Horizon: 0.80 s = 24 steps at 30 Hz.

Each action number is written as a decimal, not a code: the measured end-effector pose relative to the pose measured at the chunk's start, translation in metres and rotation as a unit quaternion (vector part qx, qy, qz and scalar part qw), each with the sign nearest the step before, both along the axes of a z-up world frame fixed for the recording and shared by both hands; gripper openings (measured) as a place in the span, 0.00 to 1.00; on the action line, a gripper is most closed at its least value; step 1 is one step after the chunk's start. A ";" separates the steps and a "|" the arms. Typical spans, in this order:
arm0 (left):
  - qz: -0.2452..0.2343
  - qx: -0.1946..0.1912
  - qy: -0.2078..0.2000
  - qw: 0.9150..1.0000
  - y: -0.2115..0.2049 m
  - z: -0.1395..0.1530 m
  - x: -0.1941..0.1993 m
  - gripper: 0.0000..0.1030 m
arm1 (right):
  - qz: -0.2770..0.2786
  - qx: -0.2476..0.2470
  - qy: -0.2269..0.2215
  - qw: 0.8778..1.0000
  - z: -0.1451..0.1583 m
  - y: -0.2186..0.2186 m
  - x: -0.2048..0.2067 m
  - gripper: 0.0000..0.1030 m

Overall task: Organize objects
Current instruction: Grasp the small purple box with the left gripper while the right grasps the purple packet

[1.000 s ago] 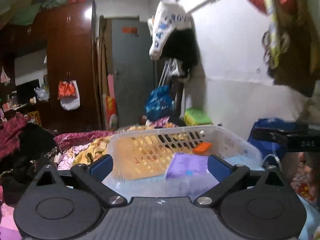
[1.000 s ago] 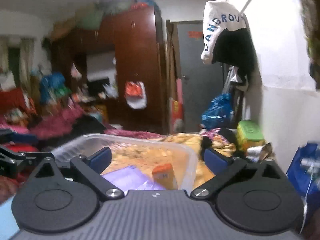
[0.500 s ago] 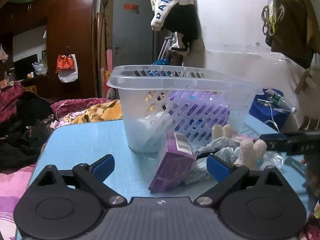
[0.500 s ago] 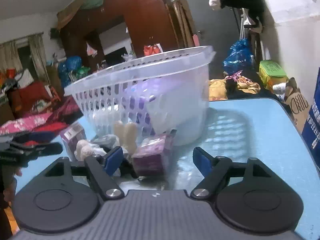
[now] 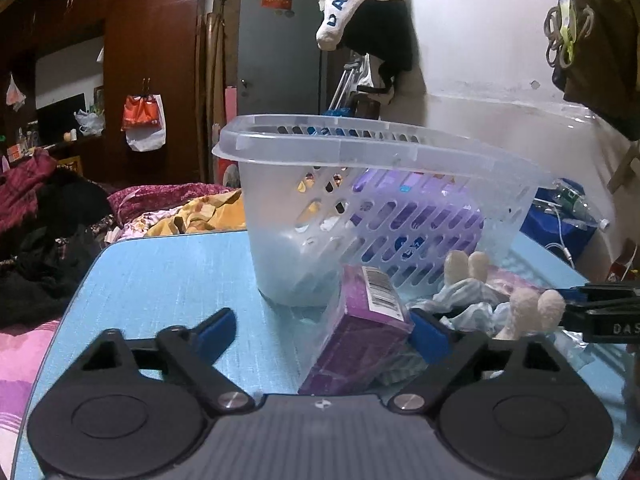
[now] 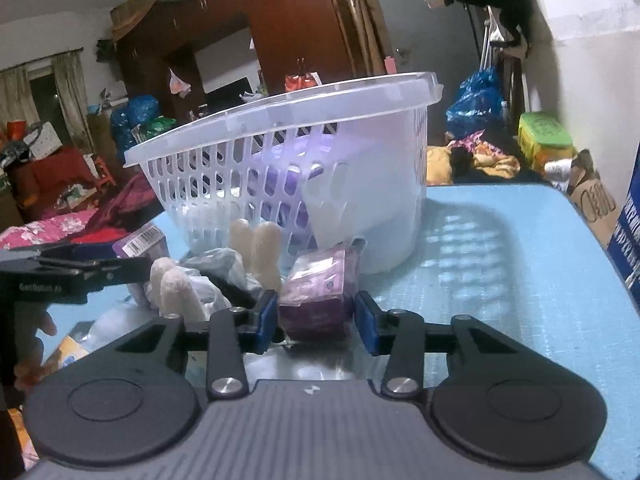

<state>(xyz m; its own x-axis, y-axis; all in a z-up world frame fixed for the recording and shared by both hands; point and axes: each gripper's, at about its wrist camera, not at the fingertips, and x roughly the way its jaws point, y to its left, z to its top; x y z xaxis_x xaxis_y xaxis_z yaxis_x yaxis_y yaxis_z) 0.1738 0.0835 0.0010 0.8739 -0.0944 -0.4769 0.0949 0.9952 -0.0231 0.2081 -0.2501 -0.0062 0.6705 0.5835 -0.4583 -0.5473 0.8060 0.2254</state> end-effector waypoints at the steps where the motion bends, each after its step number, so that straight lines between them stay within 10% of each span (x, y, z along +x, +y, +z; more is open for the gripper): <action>1: 0.002 0.000 0.002 1.000 0.000 -0.001 0.001 0.76 | -0.001 -0.002 -0.004 1.000 -0.001 0.001 -0.001 0.44; 7: -0.008 -0.013 0.006 1.000 0.003 -0.002 0.003 0.45 | -0.003 0.018 -0.001 1.000 -0.001 -0.005 -0.001 0.44; 24: -0.030 -0.063 -0.083 0.994 0.021 0.003 -0.019 0.43 | -0.002 0.081 -0.066 0.995 0.005 -0.021 -0.018 0.43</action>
